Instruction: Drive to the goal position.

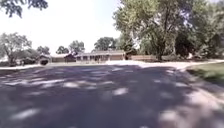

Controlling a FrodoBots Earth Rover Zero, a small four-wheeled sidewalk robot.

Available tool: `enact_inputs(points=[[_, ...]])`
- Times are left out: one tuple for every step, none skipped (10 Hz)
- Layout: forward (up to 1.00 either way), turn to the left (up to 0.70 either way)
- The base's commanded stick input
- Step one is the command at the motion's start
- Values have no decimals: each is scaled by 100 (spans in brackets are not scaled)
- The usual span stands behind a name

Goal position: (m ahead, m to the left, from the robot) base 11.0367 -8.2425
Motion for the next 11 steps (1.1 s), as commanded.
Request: enact_inputs(points=[[70,0],[70,0],[70,0],[70,-5],[70,-35],[70,-35],[70,-35],[70,-35],[70,-35],[70,-35],[70,0]])
